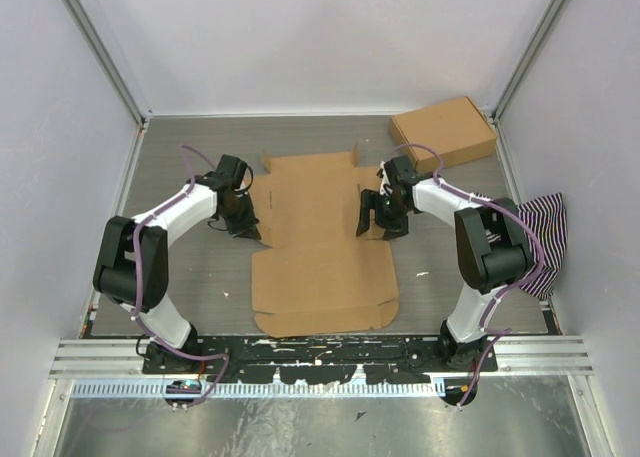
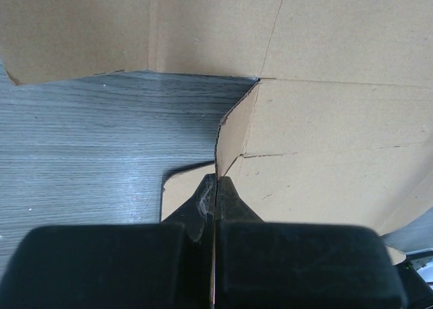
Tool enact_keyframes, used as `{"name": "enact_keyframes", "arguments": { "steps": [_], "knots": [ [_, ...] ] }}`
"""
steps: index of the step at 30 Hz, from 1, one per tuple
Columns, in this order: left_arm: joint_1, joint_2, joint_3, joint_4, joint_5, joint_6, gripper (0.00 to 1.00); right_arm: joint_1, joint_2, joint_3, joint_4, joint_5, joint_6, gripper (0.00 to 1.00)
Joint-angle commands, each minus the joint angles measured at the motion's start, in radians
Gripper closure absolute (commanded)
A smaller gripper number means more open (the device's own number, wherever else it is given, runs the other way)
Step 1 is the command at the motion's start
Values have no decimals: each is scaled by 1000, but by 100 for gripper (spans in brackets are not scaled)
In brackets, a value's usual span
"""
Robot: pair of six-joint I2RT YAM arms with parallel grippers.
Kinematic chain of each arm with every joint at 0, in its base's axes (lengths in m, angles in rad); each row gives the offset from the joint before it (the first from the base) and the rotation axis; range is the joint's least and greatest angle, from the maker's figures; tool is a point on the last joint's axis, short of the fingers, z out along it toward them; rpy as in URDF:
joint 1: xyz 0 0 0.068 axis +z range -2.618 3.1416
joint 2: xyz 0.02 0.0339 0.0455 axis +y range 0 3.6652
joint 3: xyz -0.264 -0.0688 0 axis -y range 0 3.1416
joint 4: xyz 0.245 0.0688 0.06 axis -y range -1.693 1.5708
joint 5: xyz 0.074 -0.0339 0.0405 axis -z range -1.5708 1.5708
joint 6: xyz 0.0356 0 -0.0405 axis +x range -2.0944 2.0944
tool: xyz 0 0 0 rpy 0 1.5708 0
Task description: Fold the paper box
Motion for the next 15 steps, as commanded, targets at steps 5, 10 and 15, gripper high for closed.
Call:
{"name": "enact_keyframes", "arguments": {
  "steps": [5,10,15],
  "knots": [
    [2,30,22,11,8,7,100,20,-27,61,35,14,-17,18],
    [2,51,39,-11,-8,28,100,19,1,81,13,133,-30,17],
    [1,64,41,-13,-6,35,100,18,52,99,13,185,-30,16]
  ]
}}
